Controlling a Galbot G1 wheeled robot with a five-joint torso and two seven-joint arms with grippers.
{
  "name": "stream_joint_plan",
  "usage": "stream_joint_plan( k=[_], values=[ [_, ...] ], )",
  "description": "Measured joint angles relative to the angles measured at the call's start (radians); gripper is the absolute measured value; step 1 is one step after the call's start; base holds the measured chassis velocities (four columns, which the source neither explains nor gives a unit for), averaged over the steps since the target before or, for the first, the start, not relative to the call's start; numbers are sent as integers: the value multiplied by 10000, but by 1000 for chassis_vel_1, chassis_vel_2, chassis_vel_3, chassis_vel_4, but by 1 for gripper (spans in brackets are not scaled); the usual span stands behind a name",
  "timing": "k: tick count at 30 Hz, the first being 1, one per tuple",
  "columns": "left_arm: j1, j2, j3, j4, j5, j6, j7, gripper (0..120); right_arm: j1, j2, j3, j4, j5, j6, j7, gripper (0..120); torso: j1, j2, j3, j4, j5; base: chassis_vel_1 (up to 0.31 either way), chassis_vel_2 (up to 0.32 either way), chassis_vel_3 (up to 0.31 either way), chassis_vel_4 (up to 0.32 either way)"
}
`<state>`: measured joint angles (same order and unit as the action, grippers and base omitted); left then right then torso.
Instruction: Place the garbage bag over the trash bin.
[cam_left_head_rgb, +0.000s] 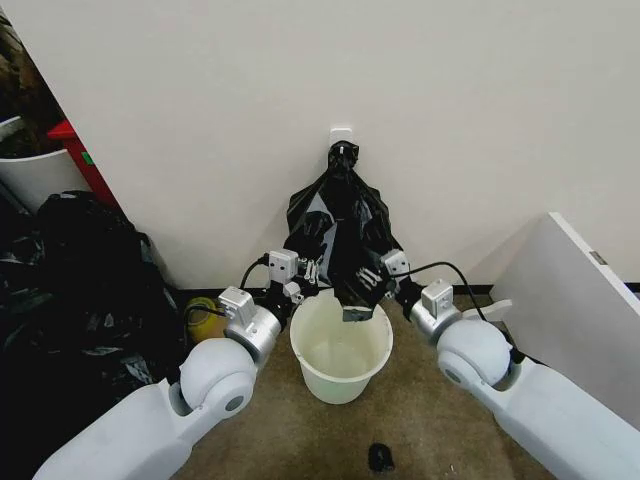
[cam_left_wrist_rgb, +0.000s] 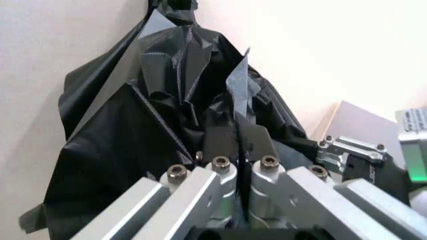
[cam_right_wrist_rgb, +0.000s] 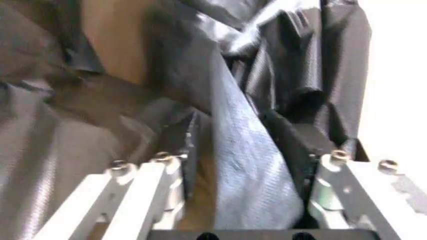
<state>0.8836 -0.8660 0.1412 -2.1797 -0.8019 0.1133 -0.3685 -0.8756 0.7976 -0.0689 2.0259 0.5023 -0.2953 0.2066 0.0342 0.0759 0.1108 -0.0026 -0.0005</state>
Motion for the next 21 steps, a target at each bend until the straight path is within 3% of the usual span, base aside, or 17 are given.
stream_joint_plan(
  k=[11,17,21],
  values=[
    [376,-143,-183,-116,74,-44,0,0,15,-268,54,71,27,-375,259,0,0,0,0,1,0,0,0,0,0],
    [651,-104,-478,-177,185,-128,-16,0,-500,-48,559,289,30,366,311,0,0,0,0,2,0,0,0,0,0],
    [1032,3,-854,-514,188,-144,-46,0,-1487,243,1220,1143,300,983,359,0,0,0,0,1,-1,0,0,0,0]
  ],
)
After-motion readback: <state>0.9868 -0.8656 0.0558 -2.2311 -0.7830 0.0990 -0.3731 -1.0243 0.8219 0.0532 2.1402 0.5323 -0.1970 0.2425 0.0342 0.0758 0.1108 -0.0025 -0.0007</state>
